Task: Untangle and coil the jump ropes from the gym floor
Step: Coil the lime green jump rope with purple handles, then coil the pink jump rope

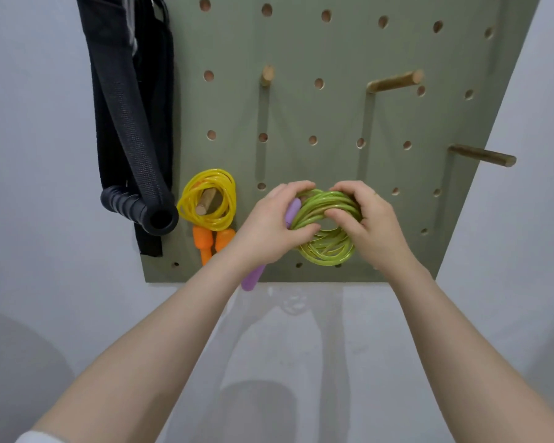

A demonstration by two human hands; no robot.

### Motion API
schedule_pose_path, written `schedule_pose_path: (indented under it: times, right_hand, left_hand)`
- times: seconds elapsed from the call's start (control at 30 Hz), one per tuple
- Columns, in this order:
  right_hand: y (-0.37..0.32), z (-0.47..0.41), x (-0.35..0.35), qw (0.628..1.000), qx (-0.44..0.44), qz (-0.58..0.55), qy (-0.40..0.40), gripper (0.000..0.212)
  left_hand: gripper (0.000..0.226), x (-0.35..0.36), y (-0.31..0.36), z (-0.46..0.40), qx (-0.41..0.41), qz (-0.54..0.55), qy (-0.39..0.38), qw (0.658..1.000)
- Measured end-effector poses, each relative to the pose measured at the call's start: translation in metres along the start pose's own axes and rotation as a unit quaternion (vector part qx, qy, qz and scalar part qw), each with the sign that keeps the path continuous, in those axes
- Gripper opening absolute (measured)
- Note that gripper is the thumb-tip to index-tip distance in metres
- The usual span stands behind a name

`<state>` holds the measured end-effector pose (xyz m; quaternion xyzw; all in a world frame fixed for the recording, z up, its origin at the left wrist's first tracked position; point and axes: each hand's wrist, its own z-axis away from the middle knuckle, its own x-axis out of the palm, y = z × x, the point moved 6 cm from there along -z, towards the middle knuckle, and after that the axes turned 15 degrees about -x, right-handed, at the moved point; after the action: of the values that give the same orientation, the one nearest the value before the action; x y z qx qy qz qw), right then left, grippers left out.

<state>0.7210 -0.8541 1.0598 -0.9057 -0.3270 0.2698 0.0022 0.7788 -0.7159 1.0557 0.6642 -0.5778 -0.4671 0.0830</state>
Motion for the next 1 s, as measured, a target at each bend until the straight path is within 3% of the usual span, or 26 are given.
schedule_pose_path:
  times: [0.27, 0.37, 0.5, 0.6, 0.7, 0.9, 1.0]
  right_hand:
    - [0.03, -0.03, 0.028, 0.997, 0.015, -0.069, -0.04, 0.031]
    - [0.043, -0.042, 0.035, 1.0, 0.015, -0.012, -0.024, 0.038]
    - [0.059, -0.04, 0.044, 0.981, -0.001, 0.19, 0.047, 0.045]
    - [0.067, -0.032, 0.052, 0.964, 0.011, 0.235, 0.127, 0.038]
    - [0.069, -0.029, 0.055, 0.957, 0.013, 0.246, 0.155, 0.037]
    - [0.062, 0.001, 0.066, 0.987, 0.102, 0.07, 0.1, 0.049]
    - [0.058, 0.05, 0.07, 0.966, 0.207, -0.052, 0.144, 0.069]
  left_hand:
    - [0.061, 0.0, -0.025, -0.031, -0.022, -0.028, -0.032, 0.999]
    - [0.058, 0.004, -0.037, -0.041, -0.021, -0.128, 0.014, 0.991]
    - [0.056, 0.016, -0.054, -0.046, -0.022, -0.314, 0.112, 0.942]
    - [0.058, 0.031, -0.059, -0.05, -0.016, -0.342, 0.136, 0.929]
    - [0.057, 0.038, -0.059, -0.053, -0.02, -0.321, 0.149, 0.935]
    - [0.067, 0.041, -0.059, -0.029, -0.06, -0.213, 0.082, 0.972]
    - [0.08, 0.039, -0.083, 0.005, -0.094, -0.201, 0.032, 0.975]
